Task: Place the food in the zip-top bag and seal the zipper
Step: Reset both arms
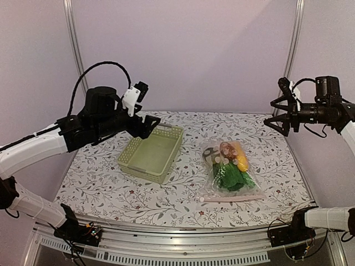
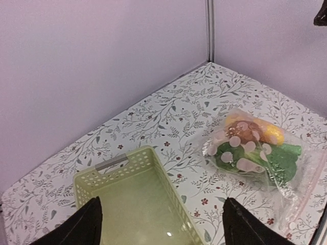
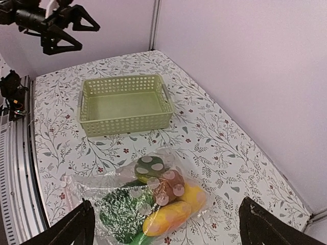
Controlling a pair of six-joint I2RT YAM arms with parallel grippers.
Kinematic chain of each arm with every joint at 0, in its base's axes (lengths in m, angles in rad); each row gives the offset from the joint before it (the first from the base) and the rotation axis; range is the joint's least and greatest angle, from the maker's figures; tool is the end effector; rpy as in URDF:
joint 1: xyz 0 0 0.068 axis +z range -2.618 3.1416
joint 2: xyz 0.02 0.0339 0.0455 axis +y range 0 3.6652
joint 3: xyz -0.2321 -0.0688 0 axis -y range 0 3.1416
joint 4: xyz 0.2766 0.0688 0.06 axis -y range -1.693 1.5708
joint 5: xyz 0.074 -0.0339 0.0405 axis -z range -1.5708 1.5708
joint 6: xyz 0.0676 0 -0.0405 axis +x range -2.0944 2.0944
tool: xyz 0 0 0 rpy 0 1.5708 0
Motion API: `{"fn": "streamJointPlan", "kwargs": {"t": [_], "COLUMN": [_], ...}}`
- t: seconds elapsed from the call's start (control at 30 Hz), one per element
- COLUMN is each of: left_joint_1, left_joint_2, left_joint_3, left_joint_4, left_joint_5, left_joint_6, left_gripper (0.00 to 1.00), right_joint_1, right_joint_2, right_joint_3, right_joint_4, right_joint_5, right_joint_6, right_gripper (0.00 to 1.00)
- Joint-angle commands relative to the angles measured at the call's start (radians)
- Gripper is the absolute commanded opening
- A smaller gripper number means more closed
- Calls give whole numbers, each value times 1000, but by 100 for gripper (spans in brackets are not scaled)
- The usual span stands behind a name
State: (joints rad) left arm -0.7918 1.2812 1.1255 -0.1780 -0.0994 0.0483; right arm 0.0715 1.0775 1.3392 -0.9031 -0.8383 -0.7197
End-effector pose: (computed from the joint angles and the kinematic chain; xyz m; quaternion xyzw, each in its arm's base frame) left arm 0.2645 -0.2584 0.3060 0.3055 0.7547 -0.1727 0.5543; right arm 0.2530 0.0685 0.3761 -0.4830 0.6832 0.2145 0.5039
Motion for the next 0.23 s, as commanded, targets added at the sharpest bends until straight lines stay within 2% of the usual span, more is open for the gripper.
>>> {"fn": "streamJointPlan", "kwargs": {"t": [0.0, 0.1, 0.2], "left_joint_1": [25, 38, 38], "left_joint_2": [-61, -90, -108], "left_joint_3": [-31, -40, -56], "left_joint_4": [3, -17, -15], "left_joint_5": [-241, -252, -280], "left_joint_6": [-88, -107, -142], "left_gripper": [99, 100, 100], "right_joint_1": [-1, -2, -2], "right_joint_2": [-22, -33, -43], "right_joint_3": [-141, -187, -233], "right_joint_4": [439, 515, 554], "right_joint_5": [301, 414, 412], "right_joint_6": [442, 508, 518], "right_gripper": [99, 99, 99]}}
